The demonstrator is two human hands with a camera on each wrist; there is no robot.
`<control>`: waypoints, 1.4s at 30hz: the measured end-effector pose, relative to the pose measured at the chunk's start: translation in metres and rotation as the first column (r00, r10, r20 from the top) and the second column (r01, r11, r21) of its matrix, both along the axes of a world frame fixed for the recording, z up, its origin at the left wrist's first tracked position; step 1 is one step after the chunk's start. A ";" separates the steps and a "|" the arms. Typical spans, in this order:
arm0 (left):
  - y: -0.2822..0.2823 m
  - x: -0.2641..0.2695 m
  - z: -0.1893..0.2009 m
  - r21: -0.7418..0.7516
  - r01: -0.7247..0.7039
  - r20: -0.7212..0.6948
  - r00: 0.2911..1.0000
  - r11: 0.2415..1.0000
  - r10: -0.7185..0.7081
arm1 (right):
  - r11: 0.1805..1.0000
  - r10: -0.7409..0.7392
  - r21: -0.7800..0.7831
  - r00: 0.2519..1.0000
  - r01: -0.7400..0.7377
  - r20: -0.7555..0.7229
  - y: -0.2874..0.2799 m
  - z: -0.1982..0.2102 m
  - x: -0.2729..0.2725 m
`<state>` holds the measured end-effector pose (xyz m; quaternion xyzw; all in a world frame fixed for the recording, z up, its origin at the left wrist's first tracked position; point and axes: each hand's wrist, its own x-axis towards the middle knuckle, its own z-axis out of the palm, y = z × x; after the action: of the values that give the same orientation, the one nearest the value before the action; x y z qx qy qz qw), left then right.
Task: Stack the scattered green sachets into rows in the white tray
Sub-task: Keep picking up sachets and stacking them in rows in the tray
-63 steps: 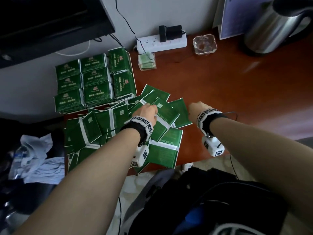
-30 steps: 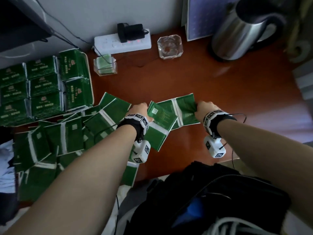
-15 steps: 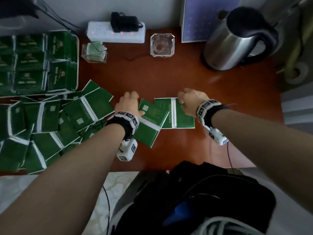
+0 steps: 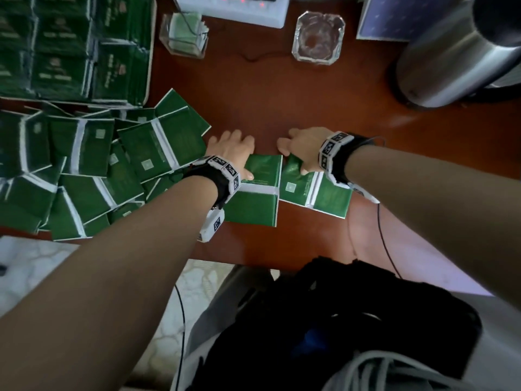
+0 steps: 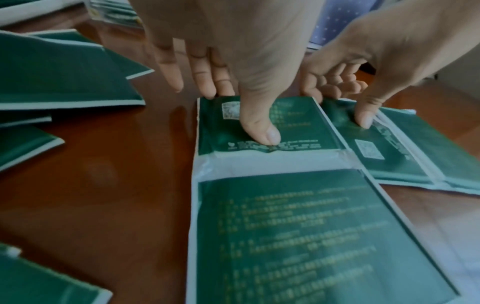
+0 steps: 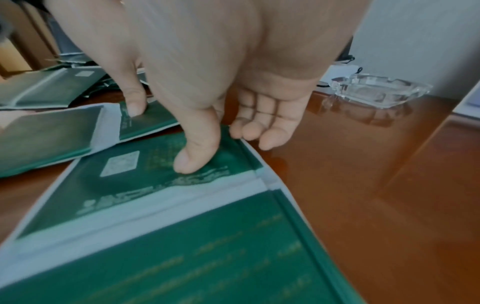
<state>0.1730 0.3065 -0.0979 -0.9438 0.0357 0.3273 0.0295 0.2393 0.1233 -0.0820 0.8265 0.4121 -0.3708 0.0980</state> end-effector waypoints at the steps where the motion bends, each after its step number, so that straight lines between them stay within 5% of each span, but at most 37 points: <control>1: 0.001 -0.001 -0.001 0.008 -0.016 -0.002 1.000 1.000 0.016 | 1.000 0.008 -0.011 1.000 -0.008 0.001 0.000 0.000 0.002; 5: -0.001 -0.005 -0.003 0.024 -0.031 0.026 0.999 0.999 0.030 | 1.000 -0.020 -0.001 0.999 0.020 0.038 0.000 -0.004 0.000; 14: 0.004 0.004 0.028 -0.031 -0.191 0.021 0.981 0.981 0.192 | 0.918 -0.397 0.042 0.906 0.395 0.147 -0.043 0.017 -0.002; 24: 0.000 -0.045 0.034 -0.009 0.004 0.123 0.992 1.000 -0.003 | 0.985 -0.172 0.059 0.944 0.162 0.282 -0.076 0.034 -0.054; 27: -0.005 -0.073 0.014 -0.142 -0.001 0.179 0.983 0.990 0.026 | 0.966 -0.237 0.166 0.931 0.196 0.277 -0.077 0.018 -0.077; 31: -0.018 -0.115 -0.014 -0.106 -0.028 0.033 0.999 0.994 0.032 | 0.964 -0.238 0.167 0.951 0.207 0.196 -0.068 -0.015 -0.102; 42: -0.036 -0.196 -0.035 -0.145 0.038 0.177 0.984 0.989 -0.012 | 0.931 -0.323 0.259 0.911 0.258 0.255 -0.081 -0.055 -0.208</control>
<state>-0.0232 0.2701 -0.1332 -0.9681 0.0687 0.2386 -0.0332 0.0310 0.0425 -0.1372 0.9301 0.3032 -0.2070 0.0097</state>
